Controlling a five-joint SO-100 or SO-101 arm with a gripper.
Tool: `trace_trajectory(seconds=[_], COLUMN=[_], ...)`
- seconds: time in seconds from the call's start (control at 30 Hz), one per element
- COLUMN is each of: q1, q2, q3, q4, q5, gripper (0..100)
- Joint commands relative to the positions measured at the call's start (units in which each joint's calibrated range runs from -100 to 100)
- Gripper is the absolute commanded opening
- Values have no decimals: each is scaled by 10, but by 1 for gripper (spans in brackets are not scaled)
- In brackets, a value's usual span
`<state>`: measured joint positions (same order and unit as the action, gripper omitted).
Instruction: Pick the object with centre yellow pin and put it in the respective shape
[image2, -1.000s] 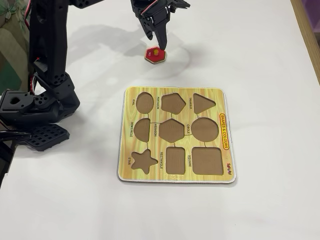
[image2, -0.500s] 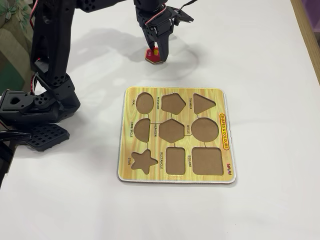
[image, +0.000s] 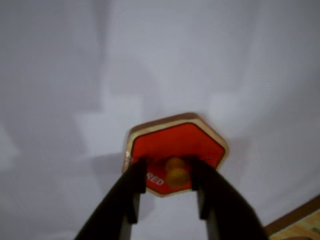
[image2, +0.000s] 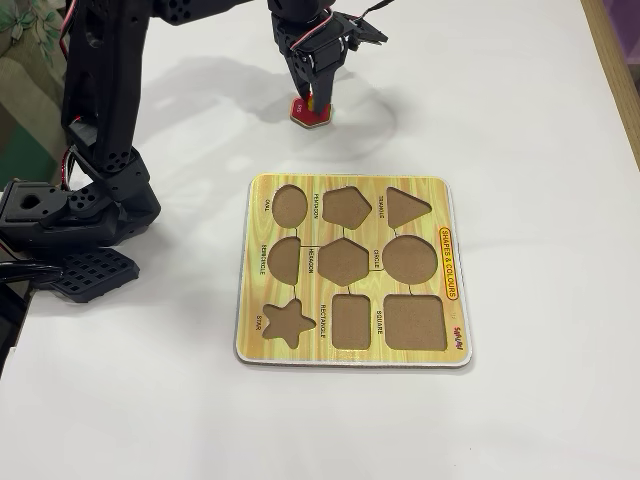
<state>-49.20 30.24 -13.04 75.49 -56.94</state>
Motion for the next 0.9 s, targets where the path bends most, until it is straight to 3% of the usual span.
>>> trace_trajectory(seconds=[0.0,0.6,0.87], q1=[8,11,57], q2=[-7,-8,-18], q3=[-20,-19,-29], q4=[-4,-3,-3], q5=[1,-3,-2], gripper=[5,2,2])
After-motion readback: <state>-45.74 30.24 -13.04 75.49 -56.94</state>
